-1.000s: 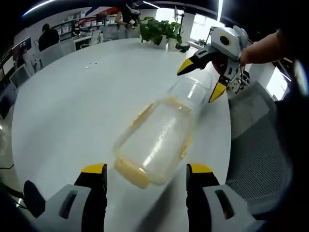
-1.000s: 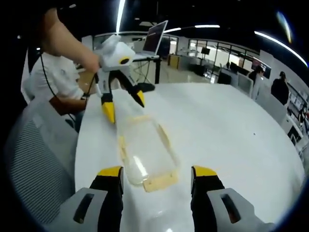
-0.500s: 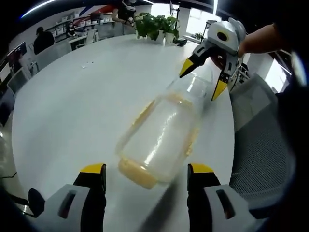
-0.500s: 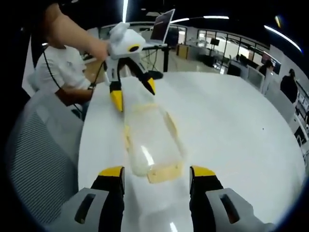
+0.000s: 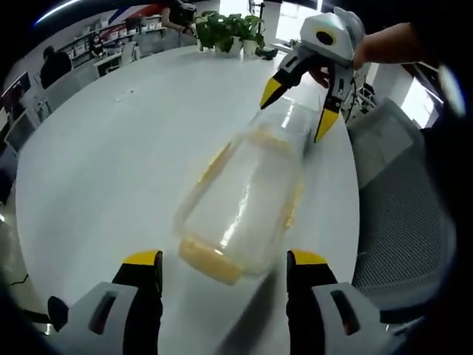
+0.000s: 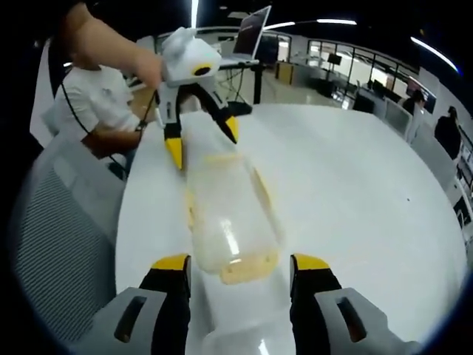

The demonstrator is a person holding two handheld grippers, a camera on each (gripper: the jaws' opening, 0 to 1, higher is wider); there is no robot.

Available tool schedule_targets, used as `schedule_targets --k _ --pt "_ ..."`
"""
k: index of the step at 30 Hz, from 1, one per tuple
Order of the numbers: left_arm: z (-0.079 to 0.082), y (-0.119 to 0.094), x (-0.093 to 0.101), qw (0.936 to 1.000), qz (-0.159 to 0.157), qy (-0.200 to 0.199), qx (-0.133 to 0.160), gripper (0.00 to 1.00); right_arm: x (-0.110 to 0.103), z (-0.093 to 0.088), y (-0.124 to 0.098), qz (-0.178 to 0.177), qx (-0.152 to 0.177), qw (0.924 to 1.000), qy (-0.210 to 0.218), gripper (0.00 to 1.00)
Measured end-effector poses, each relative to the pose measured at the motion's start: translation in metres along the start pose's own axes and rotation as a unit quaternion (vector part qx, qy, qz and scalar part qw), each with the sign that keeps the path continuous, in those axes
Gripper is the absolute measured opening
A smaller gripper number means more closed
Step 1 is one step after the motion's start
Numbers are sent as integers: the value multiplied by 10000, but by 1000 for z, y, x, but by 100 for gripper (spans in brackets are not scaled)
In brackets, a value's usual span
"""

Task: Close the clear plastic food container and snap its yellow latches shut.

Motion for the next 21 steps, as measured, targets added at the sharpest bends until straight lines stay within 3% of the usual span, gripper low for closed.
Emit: schedule_targets --k 21 --pt "-3 6 -8 9978 -207 485 -396 66 6 -7 16 199 -469 9986 -142 52"
Point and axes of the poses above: the point that each gripper's makers call its tool centre point, and the gripper's own axes: y roughly forward along the fingers, x roughly to its right, z roughly out of its top, the point moved 9 cm from there along -y, roughly backward along the fingers, and after that the axes turned 2 degrees about y, right-handed, at the moved point
